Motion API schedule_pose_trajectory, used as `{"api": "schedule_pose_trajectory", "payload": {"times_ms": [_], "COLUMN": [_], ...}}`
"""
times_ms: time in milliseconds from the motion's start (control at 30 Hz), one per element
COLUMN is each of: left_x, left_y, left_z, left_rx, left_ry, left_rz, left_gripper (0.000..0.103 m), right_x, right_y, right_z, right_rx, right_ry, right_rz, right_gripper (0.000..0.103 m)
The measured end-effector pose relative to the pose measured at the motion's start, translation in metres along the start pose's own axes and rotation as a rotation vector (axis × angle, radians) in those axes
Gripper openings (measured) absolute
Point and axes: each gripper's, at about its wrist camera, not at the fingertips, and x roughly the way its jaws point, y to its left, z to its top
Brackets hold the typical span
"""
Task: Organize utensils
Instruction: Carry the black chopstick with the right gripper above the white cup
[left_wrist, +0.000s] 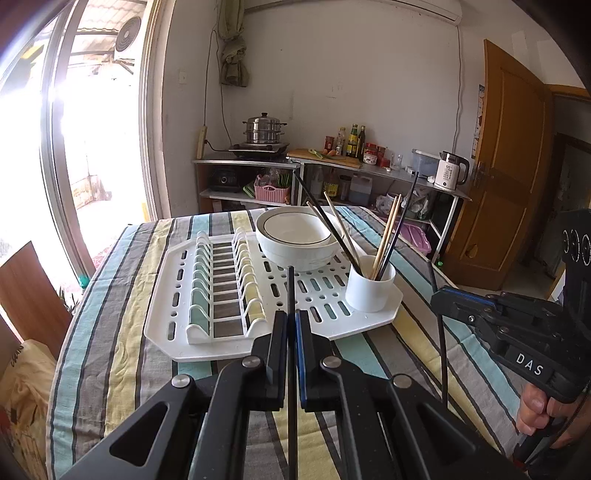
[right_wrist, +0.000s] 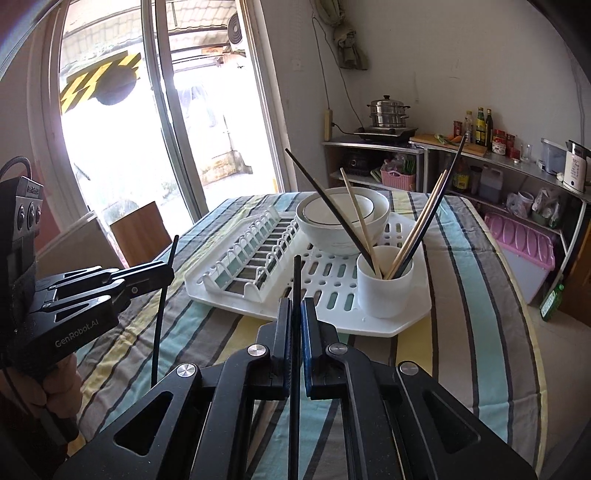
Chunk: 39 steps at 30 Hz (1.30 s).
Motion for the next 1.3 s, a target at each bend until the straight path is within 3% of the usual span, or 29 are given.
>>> {"api": "schedule_pose_trajectory", "payload": {"times_ms": [400, 933, 1300], "left_x": [-0.037, -0.041, -0.040], "left_y": [-0.008, -0.010, -0.015], "left_z": [0.008, 0.006, 0.026], "left_rx": [-0.005, -0.007, 0.007], "left_ry": [-0.072, -0.076, -0.088], "left_rz": [-0.024, -0.030, -0.040], "left_gripper": [0.004, 0.004, 0.004], "right_x": [-0.041, -0.050, -0.060], "right_y": [-0.002, -0.006, -0.010], "right_z": [0.011, 0.008, 0.021], "right_rx": [-0.001, -0.005, -0.022], "right_ry": [-0.110, -0.122, -0.151], "right_rz": [0.002, -0.007, -0.033], "right_gripper": [0.004, 0.004, 0.004]}}
